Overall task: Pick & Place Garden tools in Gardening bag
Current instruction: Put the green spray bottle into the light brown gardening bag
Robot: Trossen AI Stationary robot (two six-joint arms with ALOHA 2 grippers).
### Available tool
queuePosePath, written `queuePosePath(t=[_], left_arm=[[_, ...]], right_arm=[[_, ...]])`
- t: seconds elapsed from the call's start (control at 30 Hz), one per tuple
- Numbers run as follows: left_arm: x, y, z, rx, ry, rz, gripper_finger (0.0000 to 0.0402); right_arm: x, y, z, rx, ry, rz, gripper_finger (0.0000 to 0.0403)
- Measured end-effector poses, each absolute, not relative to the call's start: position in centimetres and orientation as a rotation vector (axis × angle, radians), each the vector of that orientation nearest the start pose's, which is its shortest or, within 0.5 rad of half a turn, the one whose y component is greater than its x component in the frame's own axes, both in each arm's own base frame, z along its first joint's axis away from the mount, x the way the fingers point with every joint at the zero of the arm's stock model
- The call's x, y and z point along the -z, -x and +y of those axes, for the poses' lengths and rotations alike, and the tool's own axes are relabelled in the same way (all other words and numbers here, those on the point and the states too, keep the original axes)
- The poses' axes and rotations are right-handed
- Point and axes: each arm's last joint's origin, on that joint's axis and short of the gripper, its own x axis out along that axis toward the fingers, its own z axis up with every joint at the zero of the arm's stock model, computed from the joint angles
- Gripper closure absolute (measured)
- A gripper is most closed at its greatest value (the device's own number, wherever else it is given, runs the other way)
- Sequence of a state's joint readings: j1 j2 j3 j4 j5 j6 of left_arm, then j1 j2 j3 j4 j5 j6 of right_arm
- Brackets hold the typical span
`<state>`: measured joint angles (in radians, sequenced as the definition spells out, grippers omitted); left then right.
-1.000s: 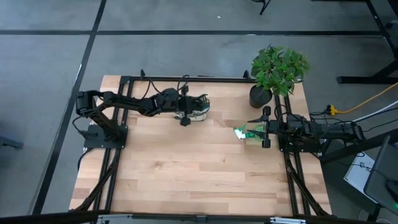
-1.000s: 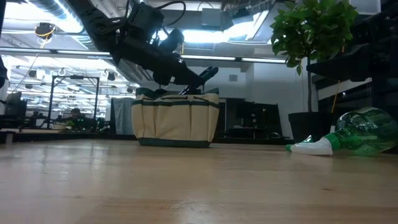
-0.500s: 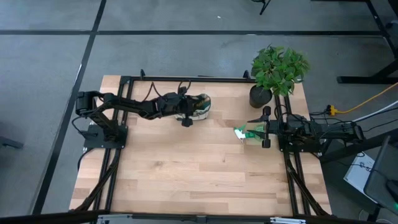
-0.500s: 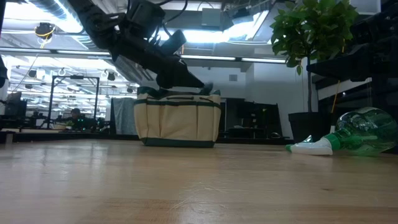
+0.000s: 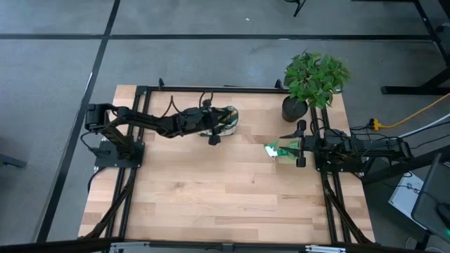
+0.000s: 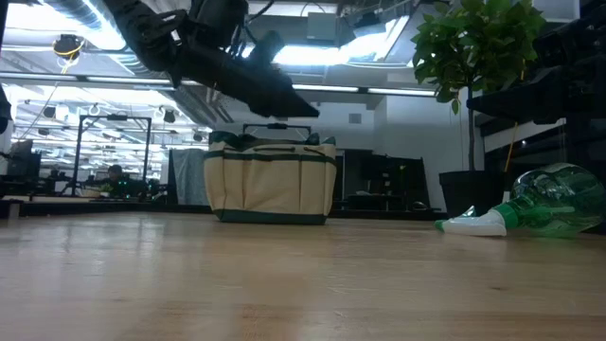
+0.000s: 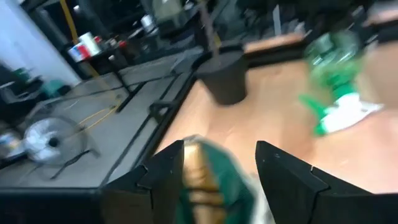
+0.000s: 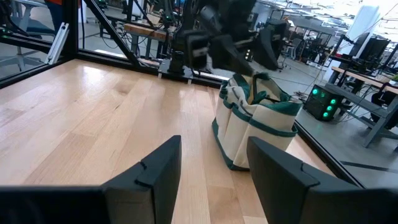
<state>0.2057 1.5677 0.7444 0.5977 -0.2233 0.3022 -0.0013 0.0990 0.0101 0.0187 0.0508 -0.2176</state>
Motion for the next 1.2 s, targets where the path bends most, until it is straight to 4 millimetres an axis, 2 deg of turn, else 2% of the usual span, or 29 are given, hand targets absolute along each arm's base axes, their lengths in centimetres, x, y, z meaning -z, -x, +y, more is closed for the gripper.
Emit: queuePosePath(t=[0.17,0.5,0.7,1.2], left_arm=[[-21.1,-31.9,5.7,-0.266,-0.268,0.228,0.0204],[-21.1,-32.4,1.6,-0.148,-0.269,0.211,0.0206],[-21.1,-32.4,-0.6,-0.092,-0.168,0.197,0.021],[-21.0,-32.1,-4.6,0.024,-0.113,0.195,0.0211]], right_arm=[[-16.1,-10.3,-0.2,0.045,0.22,0.076,0.0217],[-16.1,-10.3,-0.2,0.044,0.22,0.075,0.0217],[-16.1,-10.3,-0.2,0.044,0.219,0.075,0.0217],[-16.1,-10.3,-0.2,0.044,0.219,0.075,0.0217]])
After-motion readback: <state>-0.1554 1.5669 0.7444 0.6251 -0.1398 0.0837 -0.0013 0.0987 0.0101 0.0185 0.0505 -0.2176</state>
